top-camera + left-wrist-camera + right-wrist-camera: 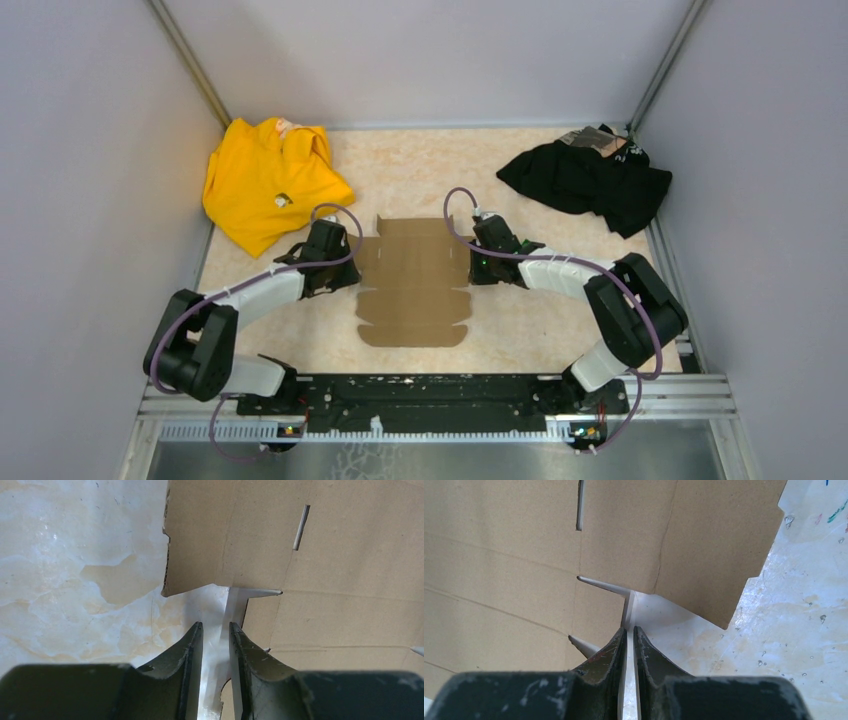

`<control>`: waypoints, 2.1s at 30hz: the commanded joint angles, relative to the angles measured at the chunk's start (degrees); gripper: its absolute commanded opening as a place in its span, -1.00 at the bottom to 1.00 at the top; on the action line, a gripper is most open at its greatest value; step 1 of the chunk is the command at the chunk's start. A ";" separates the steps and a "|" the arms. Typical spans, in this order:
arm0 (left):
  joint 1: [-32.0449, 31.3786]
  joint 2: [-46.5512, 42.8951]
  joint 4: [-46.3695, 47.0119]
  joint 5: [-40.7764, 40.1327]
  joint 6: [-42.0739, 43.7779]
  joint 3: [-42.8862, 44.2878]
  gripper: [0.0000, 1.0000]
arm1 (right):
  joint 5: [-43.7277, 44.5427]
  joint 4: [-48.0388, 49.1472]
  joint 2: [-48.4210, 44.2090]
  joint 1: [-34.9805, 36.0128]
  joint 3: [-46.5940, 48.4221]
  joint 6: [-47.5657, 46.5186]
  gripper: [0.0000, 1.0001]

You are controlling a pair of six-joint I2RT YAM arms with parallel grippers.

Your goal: Fold the paper box

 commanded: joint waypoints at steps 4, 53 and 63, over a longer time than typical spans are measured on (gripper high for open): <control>-0.13 -1.53 -2.11 2.23 -0.41 2.02 -0.36 | -1.63 -6.08 0.26 1.14 -1.30 -0.57 -0.78; -7.03 3.57 -1.76 1.36 -3.02 6.26 -0.40 | -2.08 -7.90 0.34 2.98 4.64 -0.47 -0.78; -8.86 8.50 -0.97 0.47 -2.80 7.84 -0.41 | -2.08 -8.27 0.73 3.16 6.08 -0.66 -0.78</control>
